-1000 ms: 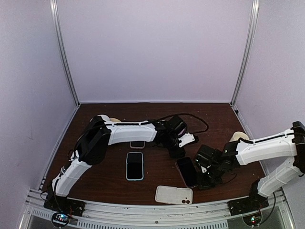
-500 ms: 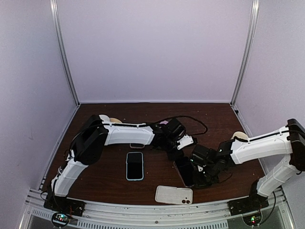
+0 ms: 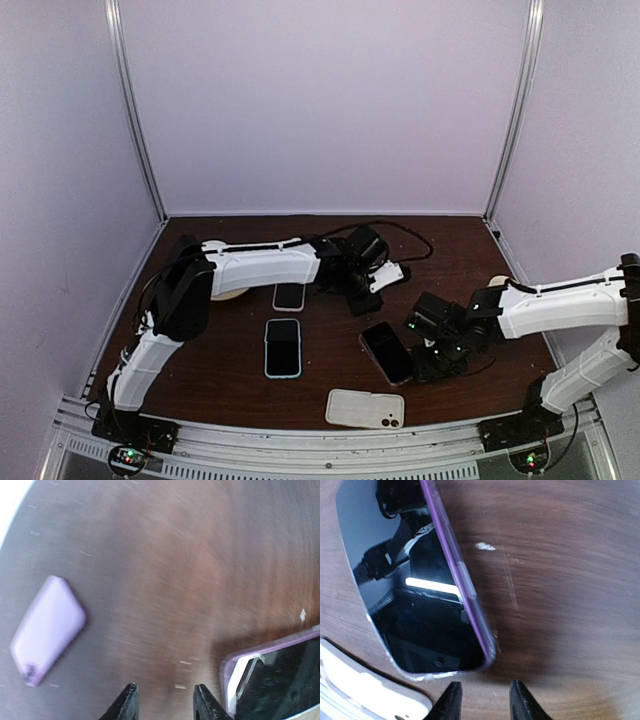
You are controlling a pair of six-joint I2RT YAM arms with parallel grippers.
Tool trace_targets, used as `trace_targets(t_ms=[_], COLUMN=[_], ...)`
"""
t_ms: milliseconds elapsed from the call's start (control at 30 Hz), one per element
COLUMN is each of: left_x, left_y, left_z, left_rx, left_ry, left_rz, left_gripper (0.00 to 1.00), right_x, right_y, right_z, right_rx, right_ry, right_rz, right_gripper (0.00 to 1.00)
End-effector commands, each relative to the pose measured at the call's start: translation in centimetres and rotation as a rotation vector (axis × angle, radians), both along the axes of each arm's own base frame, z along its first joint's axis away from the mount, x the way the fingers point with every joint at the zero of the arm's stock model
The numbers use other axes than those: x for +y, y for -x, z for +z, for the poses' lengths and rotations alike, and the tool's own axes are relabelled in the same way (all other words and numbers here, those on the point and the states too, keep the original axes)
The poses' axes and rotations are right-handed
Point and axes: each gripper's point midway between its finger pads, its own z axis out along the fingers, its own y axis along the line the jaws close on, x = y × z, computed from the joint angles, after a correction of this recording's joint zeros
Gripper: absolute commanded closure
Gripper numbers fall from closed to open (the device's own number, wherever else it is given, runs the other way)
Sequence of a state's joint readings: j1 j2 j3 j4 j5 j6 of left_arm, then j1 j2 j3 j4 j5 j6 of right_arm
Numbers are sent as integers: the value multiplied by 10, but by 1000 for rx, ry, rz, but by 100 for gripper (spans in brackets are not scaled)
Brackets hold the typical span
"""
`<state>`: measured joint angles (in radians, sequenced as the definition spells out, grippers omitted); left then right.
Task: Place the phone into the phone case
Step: Press the phone onto the phone case.
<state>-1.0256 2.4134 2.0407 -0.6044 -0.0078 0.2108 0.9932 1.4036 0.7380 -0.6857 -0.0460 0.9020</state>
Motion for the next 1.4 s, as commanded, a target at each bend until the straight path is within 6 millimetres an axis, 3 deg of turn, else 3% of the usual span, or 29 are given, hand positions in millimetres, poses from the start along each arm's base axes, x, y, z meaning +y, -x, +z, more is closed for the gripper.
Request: trace_targets(t_ms=[0,100,267,400,533,700,933,1200,1367], left_x=[21,22,33,48,54,46,41,36,37], left_y=[-37,-24,-6,30,63,69,67,73,73], left_z=[38,42,52,45,22,6,-9,-23,-31], left_rx=[-22,14,64,72,130,154,147,153,159], left_ry=[48,73,90,69,38,104,131,117,101], left_rz=[77,40,48,-39,-71,-17,16,1,4], left_gripper=[57,55,57,60,64,70,72,73,74], right_x=[-16,-6,15,40,56,59,53,33,37], right_y=[5,4,-55,-102,-123,-135,-126,-130,-122], right_z=[22,42,83,79,61,39,17,22,15], right_rx=[-13,-6,-110,-111,-86,-74,-57,-75,-47], right_ry=[31,-18,-73,-171,-185,-208,-212,-156,-197], right_rz=[47,136,242,327,398,399,387,351,359], right_gripper=[55,46,44,52,57,64,73,66,65])
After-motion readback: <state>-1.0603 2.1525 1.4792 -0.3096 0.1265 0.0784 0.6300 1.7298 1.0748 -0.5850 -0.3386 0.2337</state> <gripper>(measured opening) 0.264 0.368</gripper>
